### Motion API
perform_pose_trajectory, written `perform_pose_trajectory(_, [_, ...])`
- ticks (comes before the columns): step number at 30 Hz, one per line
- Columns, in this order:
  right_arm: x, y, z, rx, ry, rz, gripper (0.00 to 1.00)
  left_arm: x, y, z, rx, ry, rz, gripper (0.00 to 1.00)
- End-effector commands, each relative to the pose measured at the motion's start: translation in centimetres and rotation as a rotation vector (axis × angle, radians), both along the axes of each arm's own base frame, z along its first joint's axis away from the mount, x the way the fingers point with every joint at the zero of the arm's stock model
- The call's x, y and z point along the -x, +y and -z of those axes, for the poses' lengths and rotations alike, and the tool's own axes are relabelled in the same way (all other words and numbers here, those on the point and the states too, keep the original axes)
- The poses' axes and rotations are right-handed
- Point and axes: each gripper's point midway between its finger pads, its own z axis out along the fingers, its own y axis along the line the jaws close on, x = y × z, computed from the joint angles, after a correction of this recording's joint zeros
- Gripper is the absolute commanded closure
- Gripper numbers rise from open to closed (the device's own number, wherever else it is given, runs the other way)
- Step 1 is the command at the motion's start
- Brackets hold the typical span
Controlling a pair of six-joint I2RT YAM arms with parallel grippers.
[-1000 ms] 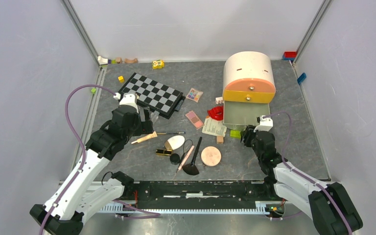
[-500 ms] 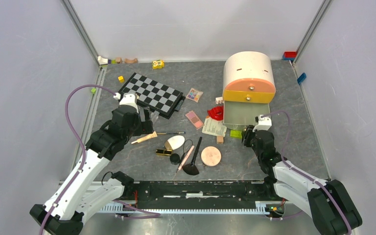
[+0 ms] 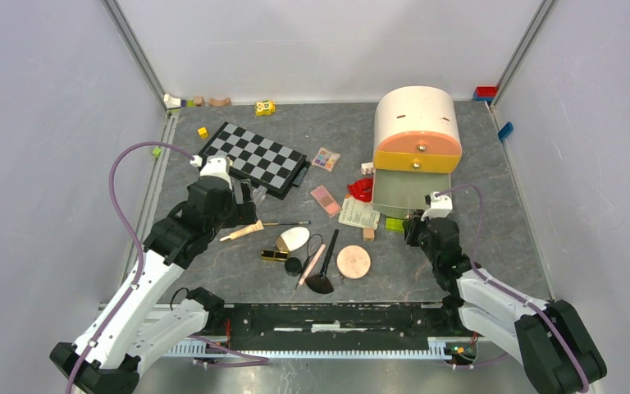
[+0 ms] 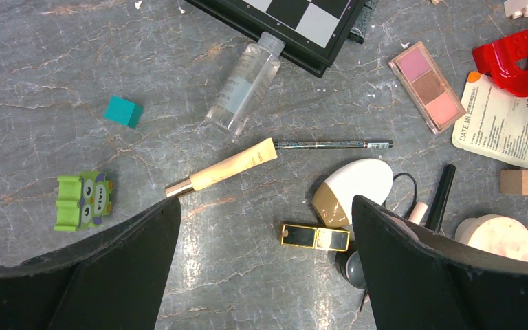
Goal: Organize the makeup
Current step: Open the drawer in the storage box.
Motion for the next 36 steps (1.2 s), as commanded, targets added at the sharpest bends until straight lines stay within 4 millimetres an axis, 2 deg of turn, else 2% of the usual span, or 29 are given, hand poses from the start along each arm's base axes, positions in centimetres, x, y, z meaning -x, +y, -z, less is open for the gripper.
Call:
perform_pose_trajectory(1, [-0.8,0.9,-2.2,-0.044,-0.078,-0.019,0.76,-0.4,-0.2,-0.8,0.007,-0.035,0.015,0.0])
perform_pose_trajectory(4, [-0.7,0.7,-2.2,-0.04,-0.074,-0.013,0.75,-0.4,-0.2,-0.9,0.007,-0.036,0.015,0.0])
perform_pose_trajectory(14, [-0.3,-0.7,-2.7,-0.014,-0.076,0.049,0.52,-0.4,-0.3,-0.9,0.01,-0.036,0.017,0.0])
perform_pose_trajectory(24, [0.1,-0.5,-4.3,-0.023,-0.089,0.027,0.51,-0.3,-0.2,-1.3,0.019,-0.052,0.015,0.0])
perform_pose_trajectory(31, [-0.1,-0.3,-5.5,-0.014,-0.071,0.018,0.54,-0.1,-0.4,-1.6,0.035,-0.06,0.03,0.0])
perform_pose_trajectory(36, [0.0,-0.1,-6.7,-0.003,-0.064,-0.002,0.51,0.1,-0.6,-1.7,0.049,-0.066,0.044,0.0])
